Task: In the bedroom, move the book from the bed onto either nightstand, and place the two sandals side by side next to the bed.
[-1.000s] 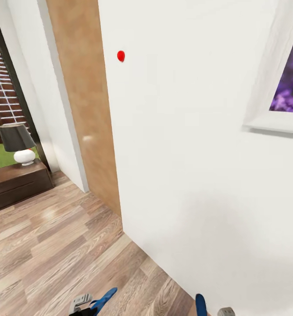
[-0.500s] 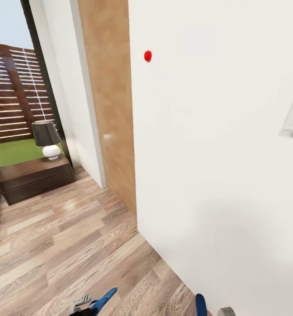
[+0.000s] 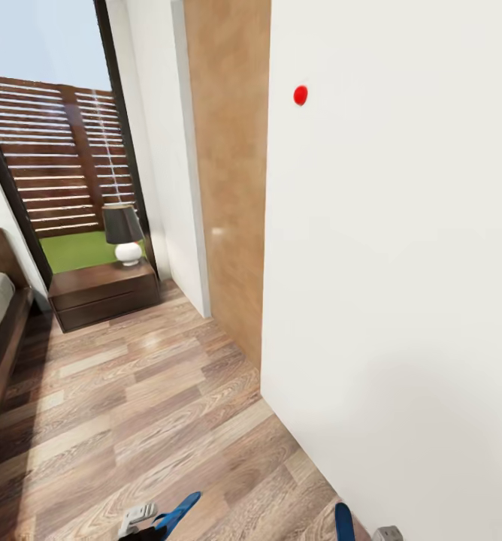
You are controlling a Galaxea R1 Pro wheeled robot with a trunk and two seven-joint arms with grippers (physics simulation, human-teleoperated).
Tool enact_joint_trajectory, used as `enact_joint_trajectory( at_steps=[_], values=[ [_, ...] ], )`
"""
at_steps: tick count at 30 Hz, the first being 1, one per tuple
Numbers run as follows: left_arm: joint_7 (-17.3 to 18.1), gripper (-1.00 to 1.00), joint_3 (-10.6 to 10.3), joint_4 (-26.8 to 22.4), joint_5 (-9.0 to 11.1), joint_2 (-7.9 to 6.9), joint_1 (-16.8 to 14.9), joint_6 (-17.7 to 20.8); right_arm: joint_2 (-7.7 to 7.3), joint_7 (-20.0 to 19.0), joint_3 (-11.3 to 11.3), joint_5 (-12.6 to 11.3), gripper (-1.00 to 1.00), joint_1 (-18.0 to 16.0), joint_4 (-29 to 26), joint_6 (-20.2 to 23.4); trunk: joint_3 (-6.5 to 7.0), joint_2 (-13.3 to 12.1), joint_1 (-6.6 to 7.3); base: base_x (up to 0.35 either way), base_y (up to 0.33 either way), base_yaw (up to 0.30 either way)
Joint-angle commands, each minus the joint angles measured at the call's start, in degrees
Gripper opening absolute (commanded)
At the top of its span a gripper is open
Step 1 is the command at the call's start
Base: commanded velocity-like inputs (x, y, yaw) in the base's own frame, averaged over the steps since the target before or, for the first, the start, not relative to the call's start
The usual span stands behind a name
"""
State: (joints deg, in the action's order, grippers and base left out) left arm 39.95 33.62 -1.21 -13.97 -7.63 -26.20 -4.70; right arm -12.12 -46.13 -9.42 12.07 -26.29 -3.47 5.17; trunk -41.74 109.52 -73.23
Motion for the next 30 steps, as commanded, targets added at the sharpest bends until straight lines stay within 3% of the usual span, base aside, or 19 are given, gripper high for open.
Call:
enact_joint_trajectory(
  at_steps=[1,30],
  values=[
    [0.04,-1.00,0.31,0.07,-0.70,-0.01,-0.03,-0.53,-0.01,-0.28,-0.52,0.32,-1.00,0.01,-0.13,0.55,-0.06,0.02,0.01,0.000,0.000,0.277],
    [0.04,-1.00,0.31,0.07,-0.70,-0.01,-0.01,-0.50,-0.01,-0.28,-0.52,0.32,-1.00,0.01,-0.13,0.55,-0.06,0.02,0.01,0.000,0.000,0.277]
  ],
)
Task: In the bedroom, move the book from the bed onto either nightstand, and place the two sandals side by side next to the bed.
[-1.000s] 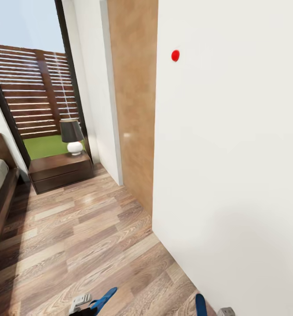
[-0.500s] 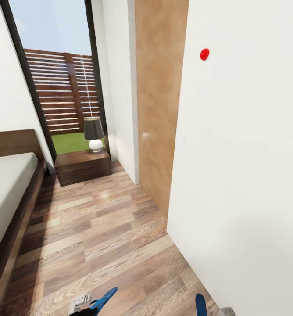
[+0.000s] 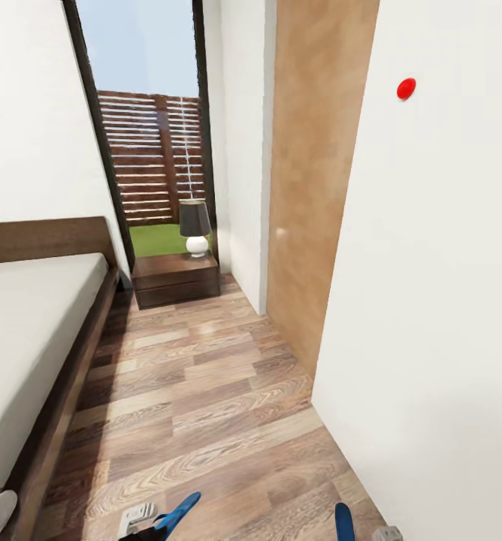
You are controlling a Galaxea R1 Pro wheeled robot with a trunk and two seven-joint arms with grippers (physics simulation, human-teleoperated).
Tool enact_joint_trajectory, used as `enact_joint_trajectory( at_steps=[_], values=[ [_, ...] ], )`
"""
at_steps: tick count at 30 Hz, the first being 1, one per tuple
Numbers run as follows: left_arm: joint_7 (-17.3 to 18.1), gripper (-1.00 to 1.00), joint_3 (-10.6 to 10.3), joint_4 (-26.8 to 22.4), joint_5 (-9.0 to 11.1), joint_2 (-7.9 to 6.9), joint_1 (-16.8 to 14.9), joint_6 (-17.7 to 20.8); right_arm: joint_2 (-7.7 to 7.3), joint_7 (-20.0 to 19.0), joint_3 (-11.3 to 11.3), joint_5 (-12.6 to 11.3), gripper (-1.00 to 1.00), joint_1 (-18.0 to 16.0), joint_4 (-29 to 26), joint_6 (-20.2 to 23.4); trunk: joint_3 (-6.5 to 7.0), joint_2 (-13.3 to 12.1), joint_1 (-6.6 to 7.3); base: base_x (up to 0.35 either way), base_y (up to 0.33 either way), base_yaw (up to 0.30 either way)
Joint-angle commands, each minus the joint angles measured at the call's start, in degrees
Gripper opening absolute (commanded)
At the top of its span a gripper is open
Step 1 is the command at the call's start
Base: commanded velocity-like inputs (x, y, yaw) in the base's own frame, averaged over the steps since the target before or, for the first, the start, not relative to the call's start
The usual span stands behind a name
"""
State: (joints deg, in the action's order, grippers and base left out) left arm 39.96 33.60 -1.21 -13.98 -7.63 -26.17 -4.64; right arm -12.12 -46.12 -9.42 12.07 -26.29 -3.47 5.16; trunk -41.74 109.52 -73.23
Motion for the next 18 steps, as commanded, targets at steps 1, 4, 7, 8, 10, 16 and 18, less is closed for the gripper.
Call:
enact_joint_trajectory(
  at_steps=[1,4,7,8,10,16,18],
  values=[
    [0.03,-1.00,0.33,0.06,-0.69,-0.01,-0.05,-0.56,-0.01,-0.28,-0.52,0.32,-1.00,0.01,-0.13,0.55,-0.06,0.03,0.01,0.000,0.000,0.277],
    [0.03,-1.00,0.33,0.06,-0.69,-0.01,-0.05,-0.61,-0.01,-0.28,-0.52,0.32,-1.00,0.00,-0.13,0.55,-0.06,0.03,0.01,0.000,0.000,0.277],
    [0.03,-1.00,0.33,0.06,-0.69,-0.01,-0.09,-0.58,-0.01,-0.28,-0.52,0.32,-1.00,0.01,-0.13,0.55,-0.06,0.03,0.01,0.000,0.000,0.277],
    [0.03,-1.00,0.33,0.06,-0.69,-0.01,-0.10,-0.58,-0.01,-0.28,-0.52,0.32,-1.00,0.01,-0.13,0.55,-0.06,0.03,0.01,0.000,0.000,0.276],
    [0.03,-1.00,0.33,0.06,-0.69,-0.01,-0.08,-0.56,-0.01,-0.28,-0.52,0.32,-1.00,0.01,-0.13,0.55,-0.06,0.03,0.01,0.028,0.000,0.251],
    [0.03,-1.00,0.33,0.06,-0.69,-0.01,-0.10,-0.59,-0.01,-0.28,-0.52,0.32,-1.00,0.00,-0.13,0.55,-0.06,0.03,0.01,0.233,0.000,0.079],
    [0.03,-1.00,0.33,0.06,-0.69,-0.01,-0.08,-0.58,-0.01,-0.28,-0.52,0.32,-1.00,0.01,-0.13,0.55,-0.06,0.03,0.01,0.301,0.000,0.013]
  ],
)
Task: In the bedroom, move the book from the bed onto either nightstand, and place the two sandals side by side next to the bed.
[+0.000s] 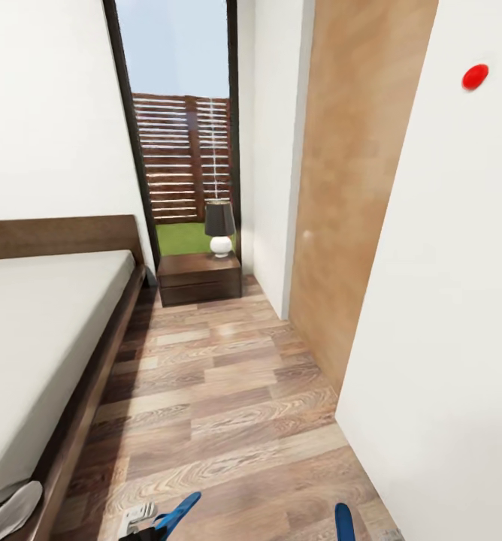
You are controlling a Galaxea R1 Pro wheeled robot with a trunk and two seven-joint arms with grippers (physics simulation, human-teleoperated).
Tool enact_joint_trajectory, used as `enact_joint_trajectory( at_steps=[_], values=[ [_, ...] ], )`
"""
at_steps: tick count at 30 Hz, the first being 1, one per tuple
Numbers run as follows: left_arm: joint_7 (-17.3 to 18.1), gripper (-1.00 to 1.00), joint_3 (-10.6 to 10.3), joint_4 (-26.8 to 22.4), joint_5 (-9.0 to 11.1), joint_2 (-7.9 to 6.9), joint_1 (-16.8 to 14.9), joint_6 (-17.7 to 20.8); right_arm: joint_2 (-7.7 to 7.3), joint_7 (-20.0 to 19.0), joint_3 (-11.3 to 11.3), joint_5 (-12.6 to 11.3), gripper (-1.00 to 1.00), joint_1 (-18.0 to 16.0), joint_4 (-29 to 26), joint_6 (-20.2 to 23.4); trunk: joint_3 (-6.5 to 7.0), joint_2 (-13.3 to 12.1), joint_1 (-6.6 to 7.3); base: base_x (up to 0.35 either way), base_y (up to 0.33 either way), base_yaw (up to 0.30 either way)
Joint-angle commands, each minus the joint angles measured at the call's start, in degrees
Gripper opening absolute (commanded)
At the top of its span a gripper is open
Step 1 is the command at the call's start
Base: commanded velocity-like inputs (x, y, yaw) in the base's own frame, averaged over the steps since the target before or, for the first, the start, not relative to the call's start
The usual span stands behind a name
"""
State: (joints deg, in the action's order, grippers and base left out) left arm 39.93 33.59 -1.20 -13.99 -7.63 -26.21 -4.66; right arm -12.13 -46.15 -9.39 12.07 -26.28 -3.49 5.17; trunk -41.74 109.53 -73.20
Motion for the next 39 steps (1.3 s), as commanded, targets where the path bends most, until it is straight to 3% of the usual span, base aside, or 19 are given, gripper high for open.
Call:
enact_joint_trajectory(
  at_steps=[1,12,21,39],
  values=[
    [0.06,-1.00,0.34,0.05,-0.69,-0.02,-0.02,-0.56,0.00,-0.26,-0.54,0.33,-1.00,-0.02,-0.12,0.54,-0.06,0.02,-0.02,0.308,0.000,0.006],
    [0.06,-1.00,0.34,0.05,-0.69,-0.02,-0.01,-0.56,0.00,-0.26,-0.54,0.33,-1.00,0.00,-0.12,0.54,-0.06,0.02,-0.02,0.306,0.000,0.125],
    [0.06,-1.00,0.34,0.05,-0.69,-0.02,-0.03,-0.56,0.00,-0.26,-0.54,0.33,-1.00,-0.02,-0.12,0.54,-0.06,0.02,-0.02,0.046,-0.007,0.249],
    [0.06,-1.00,0.34,0.05,-0.69,-0.02,-0.01,-0.56,0.00,-0.26,-0.54,0.33,-1.00,0.00,-0.12,0.54,-0.06,0.02,-0.02,0.161,-0.173,0.062]
  ],
)
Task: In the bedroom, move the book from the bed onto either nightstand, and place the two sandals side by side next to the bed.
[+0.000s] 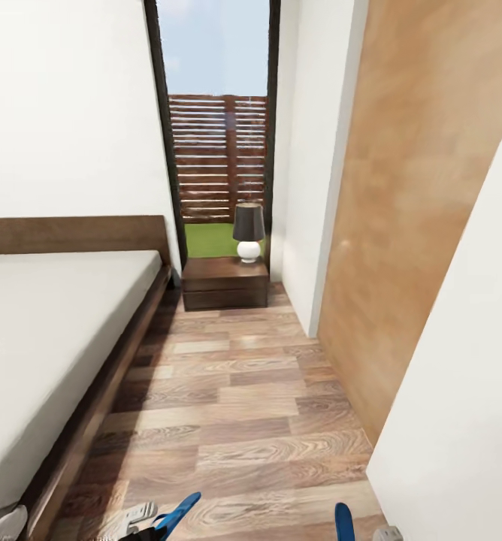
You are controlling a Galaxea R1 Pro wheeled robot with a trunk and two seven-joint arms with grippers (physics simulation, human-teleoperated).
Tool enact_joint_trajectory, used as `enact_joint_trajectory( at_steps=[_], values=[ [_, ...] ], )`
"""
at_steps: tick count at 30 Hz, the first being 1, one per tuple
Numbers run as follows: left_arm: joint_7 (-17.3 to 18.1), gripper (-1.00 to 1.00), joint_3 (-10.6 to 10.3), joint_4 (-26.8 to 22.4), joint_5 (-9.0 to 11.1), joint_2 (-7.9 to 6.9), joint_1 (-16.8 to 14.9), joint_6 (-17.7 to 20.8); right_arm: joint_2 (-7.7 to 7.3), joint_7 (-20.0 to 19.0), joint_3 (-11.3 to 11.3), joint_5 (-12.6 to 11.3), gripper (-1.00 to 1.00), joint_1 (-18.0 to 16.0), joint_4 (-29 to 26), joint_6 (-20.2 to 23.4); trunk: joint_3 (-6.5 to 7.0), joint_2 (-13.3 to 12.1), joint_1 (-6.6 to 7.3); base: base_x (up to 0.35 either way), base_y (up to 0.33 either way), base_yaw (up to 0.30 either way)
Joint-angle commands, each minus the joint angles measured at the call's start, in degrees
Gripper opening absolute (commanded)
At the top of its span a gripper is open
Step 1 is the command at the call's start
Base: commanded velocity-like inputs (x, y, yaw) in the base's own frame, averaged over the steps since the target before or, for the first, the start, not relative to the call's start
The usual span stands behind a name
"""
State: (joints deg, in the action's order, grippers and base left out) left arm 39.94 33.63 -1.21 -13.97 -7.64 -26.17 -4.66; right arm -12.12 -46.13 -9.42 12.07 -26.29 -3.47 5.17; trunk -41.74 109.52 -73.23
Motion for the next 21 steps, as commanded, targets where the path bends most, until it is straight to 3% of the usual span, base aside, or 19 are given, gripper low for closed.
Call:
enact_joint_trajectory(
  at_steps=[1,16,21],
  values=[
    [0.05,-1.00,0.29,0.07,-0.71,-0.01,-0.04,-0.56,-0.01,-0.28,-0.51,0.32,-1.00,0.01,-0.13,0.55,-0.06,0.03,0.00,0.021,-0.024,0.269],
    [0.05,-1.00,0.29,0.07,-0.71,-0.01,-0.07,-0.55,-0.01,-0.28,-0.51,0.32,-1.00,-0.01,-0.13,0.55,-0.06,0.03,0.00,0.002,-0.002,0.285],
    [0.05,-1.00,0.29,0.07,-0.71,-0.01,-0.05,-0.55,-0.01,-0.28,-0.51,0.32,-1.00,0.00,-0.13,0.55,-0.06,0.03,0.00,0.000,0.000,0.147]
  ],
)
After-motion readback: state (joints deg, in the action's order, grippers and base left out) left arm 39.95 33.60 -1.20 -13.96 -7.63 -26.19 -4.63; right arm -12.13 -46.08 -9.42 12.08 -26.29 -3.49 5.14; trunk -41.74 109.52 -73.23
